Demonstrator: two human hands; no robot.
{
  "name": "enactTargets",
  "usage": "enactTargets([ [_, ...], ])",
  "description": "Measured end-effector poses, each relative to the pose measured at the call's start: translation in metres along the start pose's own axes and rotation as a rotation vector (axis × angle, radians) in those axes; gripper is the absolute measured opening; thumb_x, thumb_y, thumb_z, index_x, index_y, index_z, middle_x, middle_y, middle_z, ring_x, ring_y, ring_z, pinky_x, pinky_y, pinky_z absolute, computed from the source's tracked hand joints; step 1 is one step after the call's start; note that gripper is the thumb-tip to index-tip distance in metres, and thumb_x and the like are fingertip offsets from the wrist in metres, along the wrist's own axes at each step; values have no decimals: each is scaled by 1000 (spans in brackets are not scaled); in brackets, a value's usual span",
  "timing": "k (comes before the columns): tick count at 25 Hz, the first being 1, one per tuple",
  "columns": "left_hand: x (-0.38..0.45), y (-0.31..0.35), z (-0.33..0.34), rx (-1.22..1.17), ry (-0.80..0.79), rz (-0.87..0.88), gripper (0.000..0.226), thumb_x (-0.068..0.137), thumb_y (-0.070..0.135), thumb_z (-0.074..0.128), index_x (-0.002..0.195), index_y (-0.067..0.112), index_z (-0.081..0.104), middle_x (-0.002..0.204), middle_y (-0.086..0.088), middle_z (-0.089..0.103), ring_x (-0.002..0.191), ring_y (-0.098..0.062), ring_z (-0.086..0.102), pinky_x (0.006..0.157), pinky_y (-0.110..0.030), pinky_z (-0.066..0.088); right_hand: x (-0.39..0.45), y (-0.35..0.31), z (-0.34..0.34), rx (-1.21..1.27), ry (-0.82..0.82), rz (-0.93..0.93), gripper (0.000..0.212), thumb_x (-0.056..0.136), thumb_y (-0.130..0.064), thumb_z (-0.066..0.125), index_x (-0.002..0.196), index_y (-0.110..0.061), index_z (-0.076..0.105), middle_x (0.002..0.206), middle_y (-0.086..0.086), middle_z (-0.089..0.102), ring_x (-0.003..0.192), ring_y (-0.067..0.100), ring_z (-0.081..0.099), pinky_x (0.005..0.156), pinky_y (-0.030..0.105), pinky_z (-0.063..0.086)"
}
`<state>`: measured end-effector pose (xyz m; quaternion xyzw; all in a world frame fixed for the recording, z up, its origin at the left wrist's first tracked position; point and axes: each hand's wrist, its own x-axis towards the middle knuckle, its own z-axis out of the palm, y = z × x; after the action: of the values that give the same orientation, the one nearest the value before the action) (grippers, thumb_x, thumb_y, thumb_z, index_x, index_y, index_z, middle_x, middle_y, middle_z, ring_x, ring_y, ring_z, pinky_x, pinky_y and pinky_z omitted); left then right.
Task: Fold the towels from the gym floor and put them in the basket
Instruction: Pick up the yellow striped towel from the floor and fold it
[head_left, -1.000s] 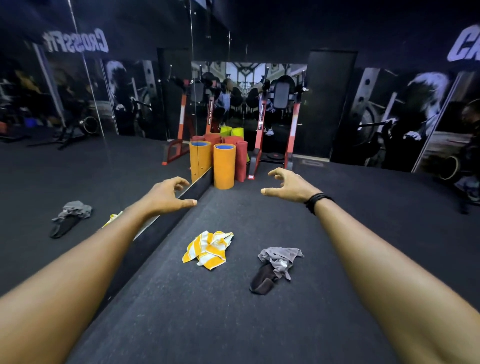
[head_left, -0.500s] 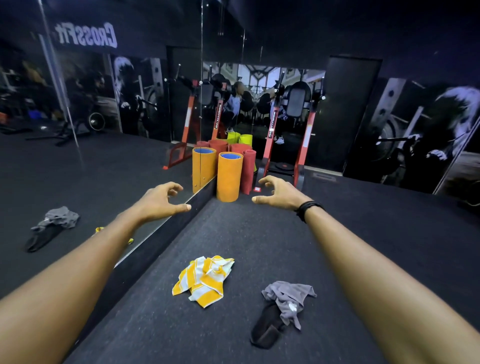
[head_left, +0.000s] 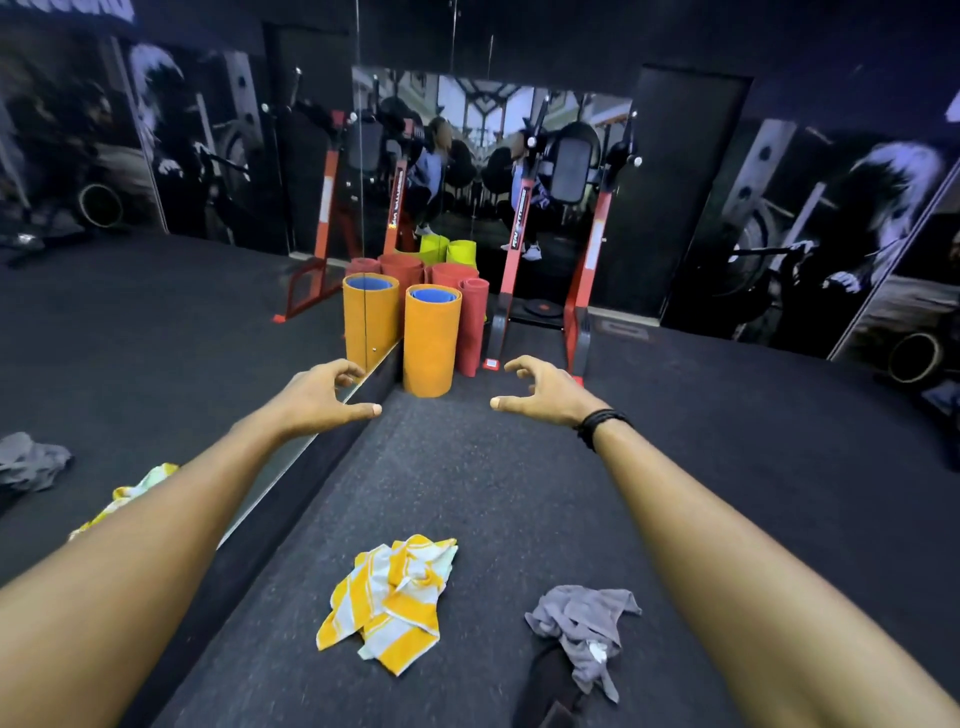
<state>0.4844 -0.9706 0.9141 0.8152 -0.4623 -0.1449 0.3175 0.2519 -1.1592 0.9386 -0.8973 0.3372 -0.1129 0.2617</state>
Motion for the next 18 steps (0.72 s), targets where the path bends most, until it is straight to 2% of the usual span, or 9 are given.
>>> enactTargets([
  [7, 123, -73, 33, -18, -71, -87, 65, 76, 40, 76, 132, 17, 51, 136, -8, 54, 124, -22, 51, 105, -35, 40, 146, 42, 57, 6, -101, 31, 68, 82, -41, 71, 138, -15, 43, 143, 7, 46, 130, 21, 45, 95, 26, 36],
  [10, 180, -116, 63, -14, -92, -164, 64, 76, 40, 77, 130, 16, 52, 132, -8, 57, 121, -21, 54, 105, -33, 40, 223, 73, 96, 8, -175, 22, 67, 81, -40, 72, 137, -16, 45, 141, 7, 47, 129, 20, 46, 92, 24, 34],
  [13, 238, -158, 96, -8, -126, -276, 63, 75, 40, 77, 128, 16, 54, 129, -7, 59, 118, -21, 56, 103, -31, 40, 303, 106, 141, 29, -248, 29, 64, 81, -39, 73, 134, -14, 47, 140, 6, 49, 129, 19, 45, 96, 24, 35],
  [18, 318, -230, 154, -11, -229, -434, 61, 77, 34, 78, 128, 12, 54, 127, -8, 59, 117, -23, 56, 96, -24, 38, 398, 167, 235, 2, -481, 98, 62, 81, -35, 74, 132, -12, 48, 139, 8, 50, 127, 20, 47, 98, 29, 38],
])
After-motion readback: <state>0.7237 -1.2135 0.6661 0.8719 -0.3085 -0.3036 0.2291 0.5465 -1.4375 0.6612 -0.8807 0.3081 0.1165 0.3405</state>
